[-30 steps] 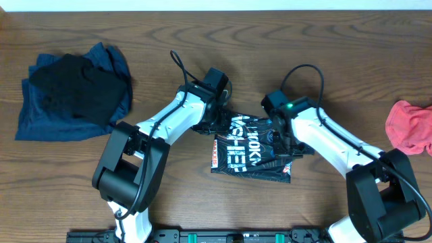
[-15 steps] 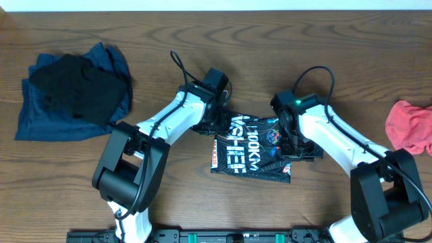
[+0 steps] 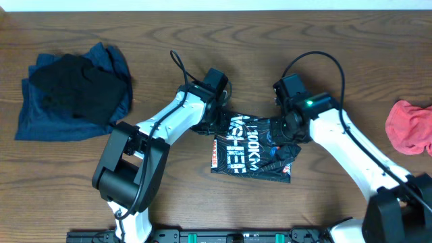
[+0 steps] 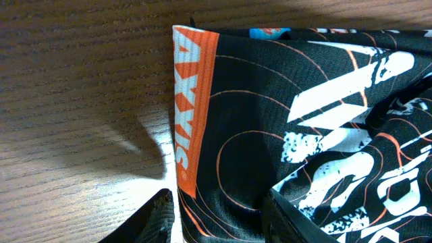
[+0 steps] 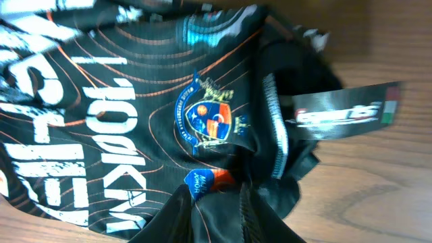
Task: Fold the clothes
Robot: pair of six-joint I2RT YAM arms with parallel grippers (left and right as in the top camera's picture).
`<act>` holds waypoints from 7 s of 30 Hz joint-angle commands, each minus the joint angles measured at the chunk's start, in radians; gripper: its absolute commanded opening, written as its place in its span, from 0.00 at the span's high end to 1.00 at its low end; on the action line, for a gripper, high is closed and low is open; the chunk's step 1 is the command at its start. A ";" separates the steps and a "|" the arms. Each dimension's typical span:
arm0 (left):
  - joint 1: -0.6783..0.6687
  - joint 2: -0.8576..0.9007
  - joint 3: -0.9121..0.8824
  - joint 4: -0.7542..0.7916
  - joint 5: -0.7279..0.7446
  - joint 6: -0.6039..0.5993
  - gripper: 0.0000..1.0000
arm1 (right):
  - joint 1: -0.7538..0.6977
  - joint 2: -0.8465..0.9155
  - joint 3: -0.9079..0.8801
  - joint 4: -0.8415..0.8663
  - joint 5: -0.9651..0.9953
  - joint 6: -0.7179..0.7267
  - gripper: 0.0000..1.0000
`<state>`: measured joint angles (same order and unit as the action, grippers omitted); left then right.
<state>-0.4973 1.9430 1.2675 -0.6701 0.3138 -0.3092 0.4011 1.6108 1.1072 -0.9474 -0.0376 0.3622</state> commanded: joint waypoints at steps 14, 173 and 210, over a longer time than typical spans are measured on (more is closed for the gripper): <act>0.006 0.014 -0.009 -0.004 -0.013 0.020 0.56 | 0.017 0.131 -0.009 -0.236 -0.034 -0.035 0.74; 0.951 -0.379 0.021 0.431 -0.244 0.398 0.30 | -0.043 -0.114 -0.047 -0.064 0.051 0.025 0.50; 0.395 -0.878 -0.057 -0.272 -0.248 0.256 0.03 | -0.415 -0.484 0.071 0.146 0.136 -0.184 0.01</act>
<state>-0.1017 1.1645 1.2636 -0.9646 0.1154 -0.0456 -0.0010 1.2461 1.2217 -0.8013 0.0696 0.2039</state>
